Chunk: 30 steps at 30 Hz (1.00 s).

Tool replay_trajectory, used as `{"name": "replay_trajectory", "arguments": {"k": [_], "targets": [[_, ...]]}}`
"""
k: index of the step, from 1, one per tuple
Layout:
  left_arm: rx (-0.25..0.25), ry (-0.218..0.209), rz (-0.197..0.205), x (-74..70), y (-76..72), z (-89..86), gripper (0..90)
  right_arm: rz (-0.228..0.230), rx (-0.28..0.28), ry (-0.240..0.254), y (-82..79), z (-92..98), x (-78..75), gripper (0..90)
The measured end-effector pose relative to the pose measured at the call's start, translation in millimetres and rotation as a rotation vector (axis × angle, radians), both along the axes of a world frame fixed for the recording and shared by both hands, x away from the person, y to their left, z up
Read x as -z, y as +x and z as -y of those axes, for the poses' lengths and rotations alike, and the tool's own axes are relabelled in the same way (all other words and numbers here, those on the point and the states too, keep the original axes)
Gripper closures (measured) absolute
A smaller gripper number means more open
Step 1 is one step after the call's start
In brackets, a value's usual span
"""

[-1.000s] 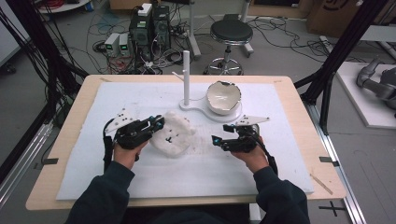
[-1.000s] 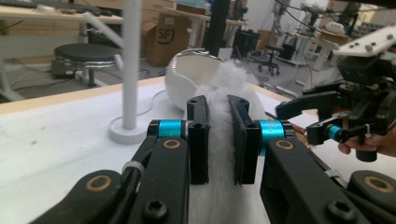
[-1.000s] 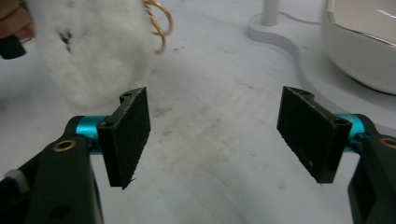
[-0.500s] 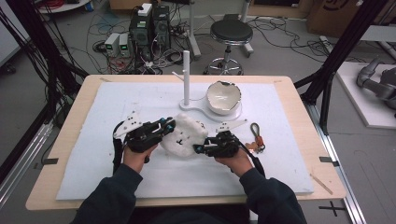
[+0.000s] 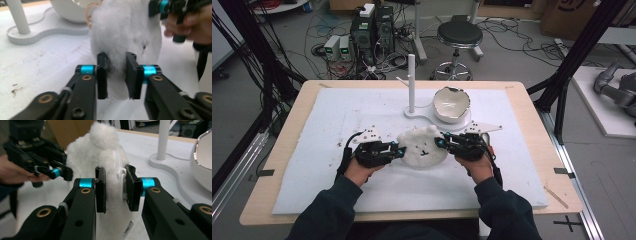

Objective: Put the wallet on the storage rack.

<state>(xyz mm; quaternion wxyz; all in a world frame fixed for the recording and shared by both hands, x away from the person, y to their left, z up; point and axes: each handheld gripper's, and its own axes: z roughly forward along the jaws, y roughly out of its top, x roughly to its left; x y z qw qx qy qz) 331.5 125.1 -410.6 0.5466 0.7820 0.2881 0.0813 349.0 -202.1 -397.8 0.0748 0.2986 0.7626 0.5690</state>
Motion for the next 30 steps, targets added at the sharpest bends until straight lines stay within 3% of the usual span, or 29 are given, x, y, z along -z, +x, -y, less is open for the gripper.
{"name": "replay_trajectory", "arguments": {"k": [1,2,3,4,5,8,12,14,15,16,20,21,23,24,25,26,29,30], "targets": [[-0.01,-0.003,0.009,-2.3,1.0,-1.2,53.7,0.008,0.0,-0.03,-0.6,0.6,-1.2,74.9],[-0.014,-0.009,0.011,-3.4,1.4,-2.2,53.7,0.008,0.0,-0.03,-0.6,0.6,-1.2,74.9],[-0.041,-0.036,0.038,-9.2,1.8,-6.5,43.8,0.013,-0.012,-0.05,-0.5,0.6,-1.8,75.0],[-0.041,-0.036,0.038,-9.2,1.8,-6.5,41.4,0.015,-0.02,-0.061,-0.5,0.1,-1.8,75.1],[-0.051,-0.068,0.069,-14.1,2.0,-11.5,40.6,0.015,-0.028,-0.069,-0.8,-0.9,-1.5,75.1],[-0.047,-0.088,0.102,-15.8,1.9,-13.5,39.5,-0.005,-0.083,-0.069,-1.5,-5.7,0.0,75.1],[-0.012,-0.052,0.09,-11.6,2.3,-6.9,39.0,0.002,-0.158,-0.065,-4.5,-13.1,-1.6,75.2],[0.009,-0.034,0.068,-9.8,2.6,-5.1,42.6,0.007,-0.171,-0.061,-5.4,-14.6,-2.5,75.1],[0.048,0.037,0.043,-6.4,2.1,-1.9,69.0,0.014,-0.173,-0.067,-6.8,-16.7,-4.0,75.0],[0.048,0.037,0.043,-6.4,2.1,-1.9,74.5,0.019,-0.168,-0.079,-6.9,-17.0,-3.9,74.8],[0.049,0.014,0.06,-8.3,1.2,-3.5,78.0,0.004,-0.12,-0.077,-4.8,-15.4,-1.8,66.5],[0.035,0.006,0.063,-9.4,1.2,-5.5,78.3,0.01,-0.068,-0.074,-3.8,-12.7,-2.2,55.4],[-0.001,-0.064,0.089,-12.1,1.6,-14.8,78.4,0.014,-0.018,-0.077,-2.6,-8.9,-1.7,47.6],[-0.001,-0.064,0.089,-12.1,1.6,-14.8,78.4,0.013,-0.01,-0.078,-1.7,-7.1,-0.9,45.9],[-0.004,-0.113,0.104,-14.1,1.0,-19.3,78.4,0.005,-0.008,-0.076,-0.9,-6.0,0.5,43.4],[-0.004,-0.113,0.104,-14.1,1.0,-19.3,78.4,-0.009,-0.017,-0.073,0.4,-5.8,2.2,41.2],[0.041,-0.115,0.11,-13.5,-0.8,-15.6,78.3,-0.035,-0.051,-0.085,1.0,-11.0,6.1,42.4],[0.041,-0.115,0.11,-13.5,-0.8,-15.6,78.3,-0.03,-0.073,-0.088,0.7,-12.7,6.3,54.6]]}}
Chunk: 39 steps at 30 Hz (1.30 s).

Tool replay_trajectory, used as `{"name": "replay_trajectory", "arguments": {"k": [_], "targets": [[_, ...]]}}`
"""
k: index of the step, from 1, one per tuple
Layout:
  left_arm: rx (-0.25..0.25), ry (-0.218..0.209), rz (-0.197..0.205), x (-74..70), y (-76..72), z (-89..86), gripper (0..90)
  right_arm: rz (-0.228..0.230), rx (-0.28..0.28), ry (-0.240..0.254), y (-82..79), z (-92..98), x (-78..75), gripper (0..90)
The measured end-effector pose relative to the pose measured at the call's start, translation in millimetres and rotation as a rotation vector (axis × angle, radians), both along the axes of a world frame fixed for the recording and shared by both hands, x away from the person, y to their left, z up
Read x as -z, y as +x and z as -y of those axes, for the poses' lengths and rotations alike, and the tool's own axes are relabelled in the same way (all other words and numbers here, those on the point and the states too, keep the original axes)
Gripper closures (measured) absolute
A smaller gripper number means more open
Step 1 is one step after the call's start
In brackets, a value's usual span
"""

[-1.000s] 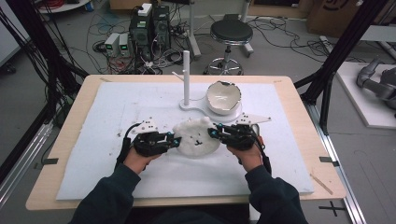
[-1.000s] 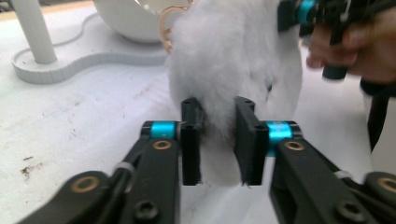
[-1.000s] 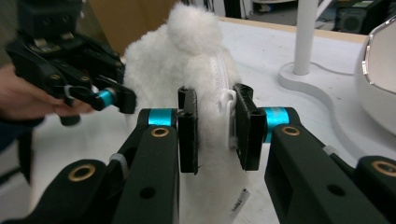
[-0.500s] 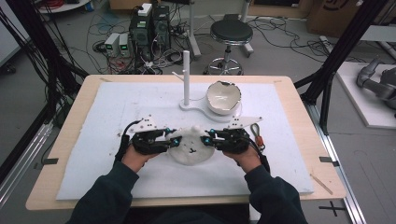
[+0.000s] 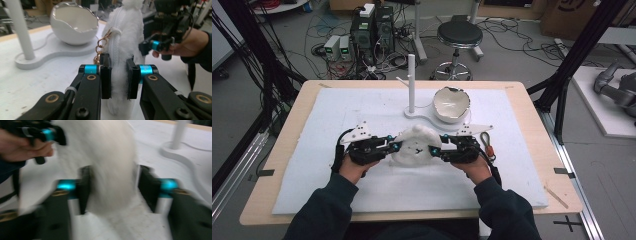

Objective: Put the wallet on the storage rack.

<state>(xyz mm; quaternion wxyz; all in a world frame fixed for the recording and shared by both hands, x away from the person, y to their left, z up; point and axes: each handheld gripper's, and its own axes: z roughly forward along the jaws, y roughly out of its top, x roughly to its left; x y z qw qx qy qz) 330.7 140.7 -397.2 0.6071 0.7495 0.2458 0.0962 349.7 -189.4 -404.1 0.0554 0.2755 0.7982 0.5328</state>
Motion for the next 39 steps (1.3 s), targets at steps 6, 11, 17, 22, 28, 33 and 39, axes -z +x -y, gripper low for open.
{"name": "replay_trajectory", "arguments": {"k": [6,11,17,22,28,33,39], "targets": [[0.04,0.096,-0.066,11.9,0.5,13.6,77.5,0.101,0.008,-0.012,-6.7,3.6,-10.5,74.0],[0.023,0.109,-0.09,14.4,1.7,14.8,72.4,0.152,0.026,-0.038,-9.4,2.6,-13.5,74.8],[-0.121,0.047,-0.127,14.2,9.5,-15.5,45.4,0.203,0.072,-0.051,-7.0,12.7,-21.2,75.4],[-0.259,0.02,-0.108,12.7,14.1,-50.2,32.3,0.271,0.126,-0.053,-1.9,30.5,-40.1,75.3],[-0.351,0.022,-0.077,12.8,17.7,-74.2,22.6,0.372,0.2,-0.118,12.3,44.7,-66.9,75.3],[-0.377,0.042,-0.057,17.1,19.6,-84.0,22.6,0.45,0.244,-0.205,29.2,51.4,-86.0,75.4],[-0.382,0.04,-0.088,21.6,21.3,-86.3,22.6,0.499,0.308,-0.291,55.1,58.4,-98.7,75.3]]}}
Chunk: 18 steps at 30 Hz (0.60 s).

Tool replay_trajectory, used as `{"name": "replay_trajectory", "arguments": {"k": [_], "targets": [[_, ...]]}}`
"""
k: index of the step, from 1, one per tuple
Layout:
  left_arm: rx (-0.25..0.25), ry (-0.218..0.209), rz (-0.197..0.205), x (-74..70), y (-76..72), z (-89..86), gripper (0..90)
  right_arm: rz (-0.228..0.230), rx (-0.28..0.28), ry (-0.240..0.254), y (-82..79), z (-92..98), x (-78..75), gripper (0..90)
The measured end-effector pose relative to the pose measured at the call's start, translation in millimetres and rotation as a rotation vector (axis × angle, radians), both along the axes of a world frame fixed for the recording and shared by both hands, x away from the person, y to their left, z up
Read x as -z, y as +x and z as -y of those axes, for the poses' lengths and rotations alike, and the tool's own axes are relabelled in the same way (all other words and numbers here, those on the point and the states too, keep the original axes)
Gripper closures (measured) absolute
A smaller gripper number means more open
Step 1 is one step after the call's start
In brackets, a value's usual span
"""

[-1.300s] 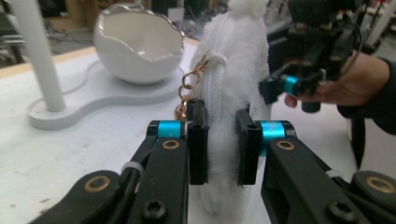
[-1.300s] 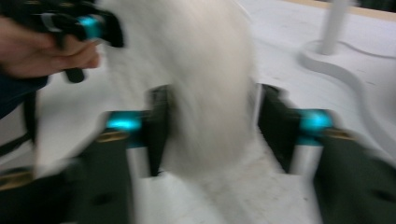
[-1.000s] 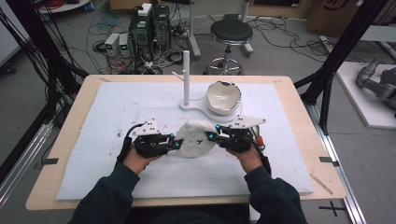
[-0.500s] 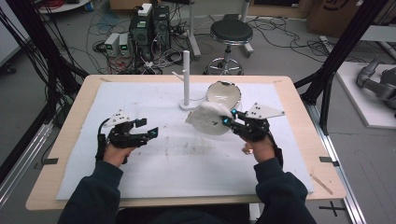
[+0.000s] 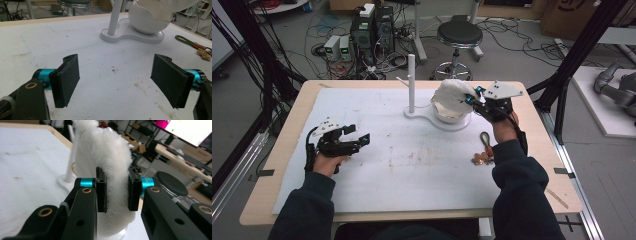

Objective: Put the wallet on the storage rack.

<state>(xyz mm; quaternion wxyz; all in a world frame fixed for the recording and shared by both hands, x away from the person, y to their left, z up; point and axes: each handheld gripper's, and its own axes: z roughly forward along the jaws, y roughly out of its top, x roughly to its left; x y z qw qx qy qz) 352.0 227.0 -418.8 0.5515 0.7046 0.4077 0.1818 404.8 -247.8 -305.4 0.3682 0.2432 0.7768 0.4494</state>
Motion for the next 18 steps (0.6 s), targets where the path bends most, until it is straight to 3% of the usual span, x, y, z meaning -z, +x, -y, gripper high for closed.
{"name": "replay_trajectory", "arguments": {"k": [2,3,8,9,10,13,17,18], "targets": [[-0.003,-0.007,0.0,-0.2,0.0,-0.4,22.6,0.0,0.012,-0.006,3.8,0.3,-0.4,75.3],[-0.005,-0.015,0.002,-0.4,0.1,-0.6,22.6,0.001,0.036,-0.036,12.3,1.1,0.8,75.3],[-0.014,-0.029,0.004,-1.0,-0.2,-0.6,22.6,0.021,0.042,-0.098,26.0,1.1,7.4,75.3],[-0.013,-0.029,0.002,-1.0,-0.3,-0.5,22.6,0.027,0.037,-0.115,28.5,0.4,8.6,75.2],[-0.013,-0.026,-0.001,-1.0,-0.2,-0.4,22.6,0.039,0.025,-0.176,35.1,-4.3,10.4,75.2],[-0.016,-0.034,-0.005,-0.4,0.0,-0.3,22.6,0.061,0.012,-0.209,41.1,-10.8,11.8,75.2],[-0.013,-0.034,-0.008,0.2,-0.4,-0.6,22.6,0.054,-0.007,-0.227,47.5,-16.0,17.9,75.2],[-0.015,-0.034,-0.009,0.5,-1.0,-0.3,22.6,0.041,-0.016,-0.262,51.7,-18.7,24.0,75.2]]}}
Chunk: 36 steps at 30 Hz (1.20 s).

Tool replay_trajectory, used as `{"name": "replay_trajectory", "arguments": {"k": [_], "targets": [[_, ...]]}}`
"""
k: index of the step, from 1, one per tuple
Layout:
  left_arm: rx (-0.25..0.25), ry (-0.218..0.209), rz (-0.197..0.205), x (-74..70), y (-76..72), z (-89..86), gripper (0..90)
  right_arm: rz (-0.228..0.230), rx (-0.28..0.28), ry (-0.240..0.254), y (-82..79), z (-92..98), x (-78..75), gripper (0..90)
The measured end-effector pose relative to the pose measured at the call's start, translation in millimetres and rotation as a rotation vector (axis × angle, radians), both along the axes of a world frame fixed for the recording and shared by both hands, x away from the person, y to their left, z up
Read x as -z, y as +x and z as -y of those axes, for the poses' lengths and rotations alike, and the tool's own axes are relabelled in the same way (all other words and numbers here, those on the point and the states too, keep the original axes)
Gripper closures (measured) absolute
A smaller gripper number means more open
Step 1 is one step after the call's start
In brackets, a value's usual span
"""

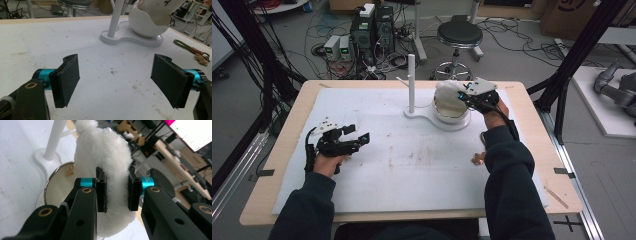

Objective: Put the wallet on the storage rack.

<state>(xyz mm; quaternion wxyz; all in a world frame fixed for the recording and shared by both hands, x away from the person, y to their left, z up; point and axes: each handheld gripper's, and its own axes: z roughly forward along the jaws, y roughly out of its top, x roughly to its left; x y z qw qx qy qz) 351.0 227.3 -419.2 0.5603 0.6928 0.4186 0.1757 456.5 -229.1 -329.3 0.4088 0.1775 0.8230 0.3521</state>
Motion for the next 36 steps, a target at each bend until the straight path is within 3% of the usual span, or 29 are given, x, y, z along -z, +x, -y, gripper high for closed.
{"name": "replay_trajectory", "arguments": {"k": [13,14,18,20,23,25,26,28,29,31,33,36], "targets": [[0.002,-0.001,-0.008,1.8,-1.4,-0.1,22.6,-0.106,-0.028,-0.035,15.6,0.1,29.3,74.6],[0.005,-0.003,-0.01,1.8,-1.5,0.1,22.6,-0.141,-0.008,0.002,15.7,1.6,28.7,68.3],[0.004,-0.005,-0.009,1.7,-1.8,-1.3,22.6,-0.208,0.034,0.115,9.5,10.1,23.7,46.2],[-0.001,-0.006,-0.007,1.6,-1.8,-2.1,22.6,-0.246,0.043,0.188,2.9,18.1,18.4,42.2],[-0.008,-0.013,-0.009,1.4,-1.7,-2.9,22.6,-0.271,0.078,0.232,-3.7,26.4,12.2,36.0],[-0.014,-0.023,-0.018,1.7,-1.1,-3.2,21.2,-0.327,0.122,0.258,-11.1,33.5,6.9,30.8],[-0.014,-0.026,-0.023,1.9,-0.9,-3.4,20.2,-0.304,0.132,0.289,-21.8,40.2,8.4,30.8],[-0.015,-0.021,-0.017,1.8,-0.9,-3.4,20.2,-0.288,0.135,0.298,-26.0,42.7,9.8,30.1],[-0.012,-0.025,-0.013,1.5,-1.2,-3.4,20.2,-0.289,0.155,0.325,-36.9,50.9,15.6,28.9],[-0.012,-0.028,-0.005,0.9,-1.6,-3.7,20.2,-0.294,0.162,0.329,-40.2,53.9,17.7,28.1],[-0.019,-0.054,0.015,0.2,-1.1,-4.4,20.2,-0.311,0.202,0.354,-55.0,64.7,29.5,25.6],[-0.027,-0.054,0.021,0.1,-0.1,-5.8,20.2,-0.332,0.22,0.351,-61.4,69.2,36.0,25.0]]}}
